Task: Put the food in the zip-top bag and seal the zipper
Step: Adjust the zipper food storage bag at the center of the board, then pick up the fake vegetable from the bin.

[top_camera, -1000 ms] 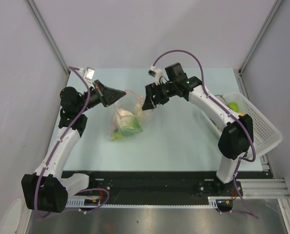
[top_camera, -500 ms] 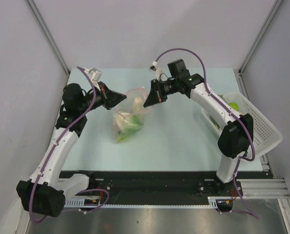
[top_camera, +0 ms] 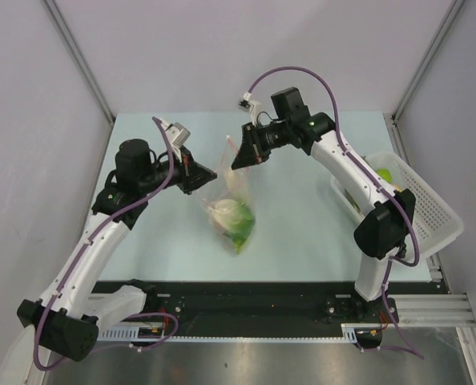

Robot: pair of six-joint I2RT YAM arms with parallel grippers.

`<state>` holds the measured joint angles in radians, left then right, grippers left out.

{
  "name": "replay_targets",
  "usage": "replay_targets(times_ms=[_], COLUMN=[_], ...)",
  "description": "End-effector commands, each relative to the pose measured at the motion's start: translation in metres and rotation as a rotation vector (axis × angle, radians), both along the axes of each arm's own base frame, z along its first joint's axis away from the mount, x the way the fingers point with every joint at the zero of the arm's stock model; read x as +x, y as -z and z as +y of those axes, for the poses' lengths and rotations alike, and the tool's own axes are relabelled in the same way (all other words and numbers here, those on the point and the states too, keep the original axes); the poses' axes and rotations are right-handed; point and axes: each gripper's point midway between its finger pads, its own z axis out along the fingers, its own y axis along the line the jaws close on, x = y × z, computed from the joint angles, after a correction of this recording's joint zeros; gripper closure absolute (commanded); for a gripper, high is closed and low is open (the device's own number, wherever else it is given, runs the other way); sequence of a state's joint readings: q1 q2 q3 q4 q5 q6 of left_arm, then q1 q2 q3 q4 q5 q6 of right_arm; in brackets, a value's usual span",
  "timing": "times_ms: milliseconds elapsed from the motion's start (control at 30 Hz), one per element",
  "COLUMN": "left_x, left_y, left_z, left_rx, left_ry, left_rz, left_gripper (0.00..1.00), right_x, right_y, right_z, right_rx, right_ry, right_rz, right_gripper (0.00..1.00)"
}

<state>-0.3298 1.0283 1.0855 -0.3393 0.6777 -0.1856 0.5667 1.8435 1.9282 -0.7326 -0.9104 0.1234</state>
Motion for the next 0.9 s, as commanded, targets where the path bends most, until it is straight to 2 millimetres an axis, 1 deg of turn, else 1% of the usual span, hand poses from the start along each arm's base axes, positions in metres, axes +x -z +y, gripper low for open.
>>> replay_targets(times_ms=[0, 67, 100, 133, 200, 233, 267, 300, 333, 367, 400, 433, 467, 500, 533, 567, 600, 633, 667, 700, 733, 767, 833, 867], left_x=[0.023, 0.024, 0.024, 0.023, 0.023, 0.021, 0.027, 0.028, 0.026, 0.030, 0.030, 0.028, 0.030, 0.031, 0.033, 0.035, 0.036, 0.036, 0.037, 0.036, 0.037, 0.036, 0.036, 0.035], left_y=[0.040, 0.048, 0.047, 0.047, 0.048, 0.047, 0.044, 0.043, 0.038, 0.030, 0.025, 0.024, 0.018, 0.019, 0.022, 0.024, 0.025, 0.027, 0.026, 0.026, 0.026, 0.027, 0.026, 0.026], left_z=[0.003, 0.001, 0.000, -0.001, 0.001, 0.001, 0.007, 0.009, 0.008, 0.010, 0.009, 0.005, 0.004, 0.002, 0.001, 0.002, 0.002, 0.002, 0.002, 0.002, 0.003, 0.002, 0.004, 0.003], left_rx=[0.022, 0.002, -0.006, -0.006, -0.006, -0.022, -0.041, -0.061, -0.100, -0.131, -0.149, -0.162, -0.174, -0.181, -0.191, -0.190, -0.190, -0.189, -0.191, -0.190, -0.187, -0.183, -0.170, -0.167], left_ry=[-0.092, -0.096, -0.090, -0.082, -0.079, -0.064, -0.081, -0.077, -0.050, -0.039, -0.021, 0.011, 0.024, 0.029, 0.029, 0.024, 0.024, 0.025, 0.021, 0.021, 0.022, 0.026, 0.028, 0.032], left_rz=[0.112, 0.141, 0.137, 0.139, 0.147, 0.162, 0.164, 0.175, 0.206, 0.189, 0.188, 0.201, 0.182, 0.193, 0.220, 0.227, 0.232, 0.232, 0.222, 0.213, 0.207, 0.205, 0.182, 0.182], left_gripper=[1.00, 1.00, 1.00, 1.00, 1.00, 1.00, 1.00, 1.00, 1.00, 1.00, 1.00, 1.00, 1.00, 1.00, 1.00, 1.00, 1.00, 1.00, 1.00, 1.00, 1.00, 1.00, 1.00, 1.00], right_x=[0.026, 0.039, 0.043, 0.045, 0.052, 0.052, 0.056, 0.055, 0.052, 0.052, 0.051, 0.050, 0.046, 0.049, 0.054, 0.054, 0.056, 0.068, 0.068, 0.068, 0.069, 0.075, 0.066, 0.060], right_y=[0.035, 0.046, 0.044, 0.041, 0.036, 0.026, 0.022, 0.017, 0.007, 0.002, 0.000, -0.004, -0.012, -0.010, -0.009, -0.015, -0.012, -0.004, -0.006, 0.000, 0.014, 0.021, 0.037, 0.052], right_z=[-0.020, -0.034, -0.039, -0.043, -0.056, -0.061, -0.069, -0.071, -0.077, -0.079, -0.083, -0.085, -0.090, -0.100, -0.114, -0.128, -0.144, -0.180, -0.199, -0.222, -0.244, -0.290, -0.330, -0.370], right_rx=[-0.163, -0.221, -0.224, -0.220, -0.215, -0.207, -0.204, -0.190, -0.175, -0.170, -0.171, -0.170, -0.172, -0.210, -0.231, -0.240, -0.263, -0.293, -0.299, -0.318, -0.348, -0.382, -0.442, -0.470], right_ry=[0.023, 0.073, 0.089, 0.096, 0.124, 0.137, 0.159, 0.158, 0.168, 0.174, 0.185, 0.189, 0.199, 0.234, 0.266, 0.290, 0.325, 0.412, 0.453, 0.486, 0.530, 0.645, 0.720, 0.810], right_rz=[-0.170, -0.187, -0.194, -0.196, -0.207, -0.234, -0.239, -0.241, -0.258, -0.269, -0.275, -0.286, -0.312, -0.326, -0.331, -0.359, -0.347, -0.317, -0.309, -0.293, -0.257, -0.222, -0.160, -0.092], right_gripper=[1.00, 1.00, 0.98, 0.91, 0.85, 0.82, 0.81, 0.82, 0.83, 0.83, 0.81, 0.60, 0.45, 0.27, 0.21, 0.17, 0.09, 0.08, 0.07, 0.05, 0.04, 0.04, 0.05, 0.05])
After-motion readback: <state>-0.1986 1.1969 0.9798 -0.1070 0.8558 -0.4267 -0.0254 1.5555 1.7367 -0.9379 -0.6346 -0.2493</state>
